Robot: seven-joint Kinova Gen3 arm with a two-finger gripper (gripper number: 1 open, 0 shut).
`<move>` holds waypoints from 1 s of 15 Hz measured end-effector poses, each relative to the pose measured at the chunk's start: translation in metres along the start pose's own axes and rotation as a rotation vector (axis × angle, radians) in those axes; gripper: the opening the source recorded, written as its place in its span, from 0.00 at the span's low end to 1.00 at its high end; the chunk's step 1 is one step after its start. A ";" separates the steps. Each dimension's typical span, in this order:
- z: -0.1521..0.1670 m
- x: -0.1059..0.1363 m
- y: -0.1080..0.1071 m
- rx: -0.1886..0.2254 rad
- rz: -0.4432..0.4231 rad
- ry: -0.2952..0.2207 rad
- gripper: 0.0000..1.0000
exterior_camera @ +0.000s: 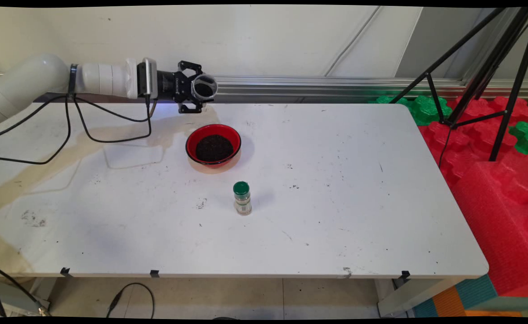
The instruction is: Pour the black seasoning powder in the red bowl
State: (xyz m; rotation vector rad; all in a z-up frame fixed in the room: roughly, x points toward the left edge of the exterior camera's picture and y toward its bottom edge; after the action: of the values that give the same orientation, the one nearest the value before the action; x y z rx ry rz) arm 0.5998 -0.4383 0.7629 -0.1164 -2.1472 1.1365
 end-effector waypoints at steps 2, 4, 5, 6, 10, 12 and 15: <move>0.000 -0.001 0.003 -0.002 0.062 -0.001 0.00; 0.000 -0.001 0.006 -0.005 0.128 -0.001 0.00; 0.000 -0.001 0.007 -0.006 0.159 -0.001 0.00; -0.001 0.000 0.008 -0.008 0.187 0.000 0.00; -0.002 0.001 0.012 -0.010 0.315 -0.002 0.00; -0.002 0.001 0.013 -0.011 0.376 -0.002 0.00; -0.002 0.002 0.014 -0.011 0.464 -0.003 0.00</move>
State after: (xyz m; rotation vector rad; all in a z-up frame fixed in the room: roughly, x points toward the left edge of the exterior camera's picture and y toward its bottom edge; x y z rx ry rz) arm 0.5963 -0.4279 0.7544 -0.6459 -2.1894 1.3762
